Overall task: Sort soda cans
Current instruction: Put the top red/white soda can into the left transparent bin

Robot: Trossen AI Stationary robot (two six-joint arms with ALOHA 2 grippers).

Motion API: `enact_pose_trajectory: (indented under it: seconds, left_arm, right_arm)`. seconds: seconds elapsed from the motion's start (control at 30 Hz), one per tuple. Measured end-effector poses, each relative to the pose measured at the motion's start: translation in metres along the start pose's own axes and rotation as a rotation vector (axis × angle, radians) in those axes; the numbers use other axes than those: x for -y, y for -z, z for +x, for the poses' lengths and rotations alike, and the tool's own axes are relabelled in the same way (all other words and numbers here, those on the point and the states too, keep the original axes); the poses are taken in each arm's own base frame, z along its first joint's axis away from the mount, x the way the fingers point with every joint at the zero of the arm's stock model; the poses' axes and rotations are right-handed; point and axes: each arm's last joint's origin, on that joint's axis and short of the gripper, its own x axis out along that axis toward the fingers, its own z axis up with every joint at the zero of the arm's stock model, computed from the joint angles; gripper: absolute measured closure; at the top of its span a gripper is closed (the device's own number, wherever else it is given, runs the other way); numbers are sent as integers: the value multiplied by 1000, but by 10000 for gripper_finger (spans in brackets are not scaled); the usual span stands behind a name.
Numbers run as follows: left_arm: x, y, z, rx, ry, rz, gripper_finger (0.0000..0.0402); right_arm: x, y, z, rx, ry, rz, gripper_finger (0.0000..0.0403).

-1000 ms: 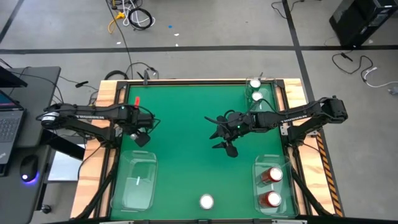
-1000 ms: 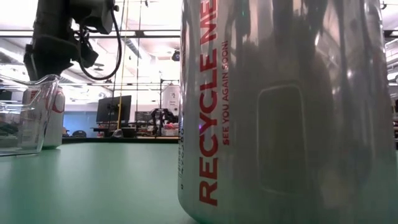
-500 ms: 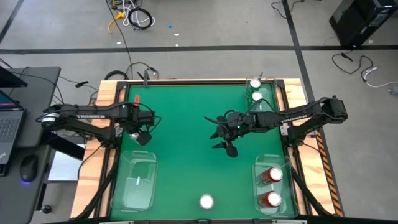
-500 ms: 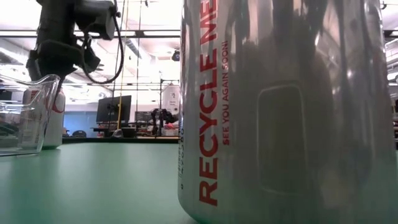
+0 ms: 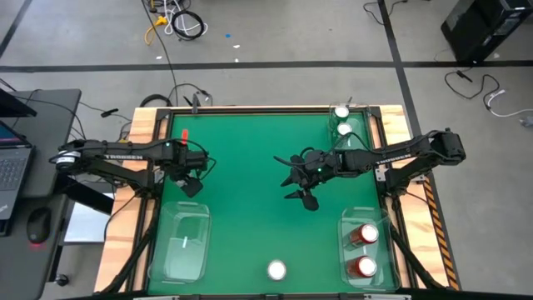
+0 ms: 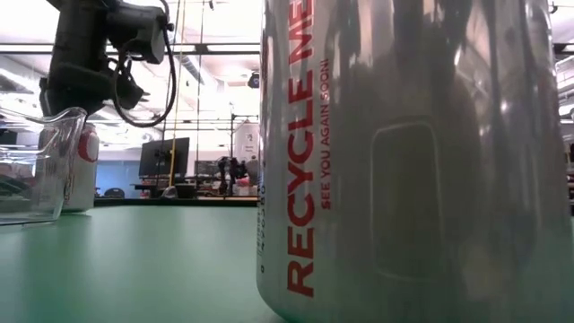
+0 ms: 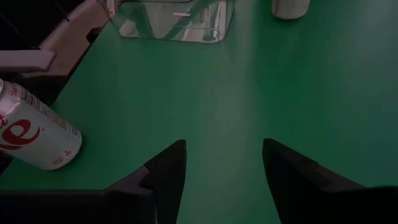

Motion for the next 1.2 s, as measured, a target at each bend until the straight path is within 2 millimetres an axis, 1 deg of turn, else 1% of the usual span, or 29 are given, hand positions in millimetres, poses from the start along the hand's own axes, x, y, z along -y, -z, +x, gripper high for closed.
enact_pose_trajectory:
  seconds: [0.03,0.13,0.23,0.33,0.5,0.63,0.7,0.77,0.83,0.97,1.07,1.2]
  left_arm:
    - [0,-1,-5,9,0,3,103]
    - [2,-6,-27,81,8,26,103]
    - [0,-7,-57,126,3,24,103]
    - [-2,-6,-90,186,39,12,103]
    - [-5,5,-135,222,152,35,103]
    - [4,15,-155,253,253,131,103]
    - [13,19,-158,246,260,189,103]
    - [25,24,-156,219,260,250,103]
    - [40,28,-151,175,254,309,103]
    - [78,43,-139,81,226,440,103]
    - [103,58,-129,31,197,490,103]
    - [132,84,-124,13,212,494,103]
  right_arm:
    - [0,0,0,0,0,-1,203]
    - [0,0,0,0,0,-8,203]
    - [0,0,0,0,0,-10,203]
    - [0,0,0,0,0,-11,203]
    - [0,0,0,0,1,-15,203]
    - [3,0,-1,0,9,-5,203]
    - [5,0,-1,0,14,1,203]
    - [6,0,-1,-3,18,5,203]
    - [8,1,-2,-3,30,9,203]
    - [11,1,-3,-2,40,41,203]
    - [13,1,-3,-3,46,60,203]
    - [13,1,-3,-3,45,64,203]
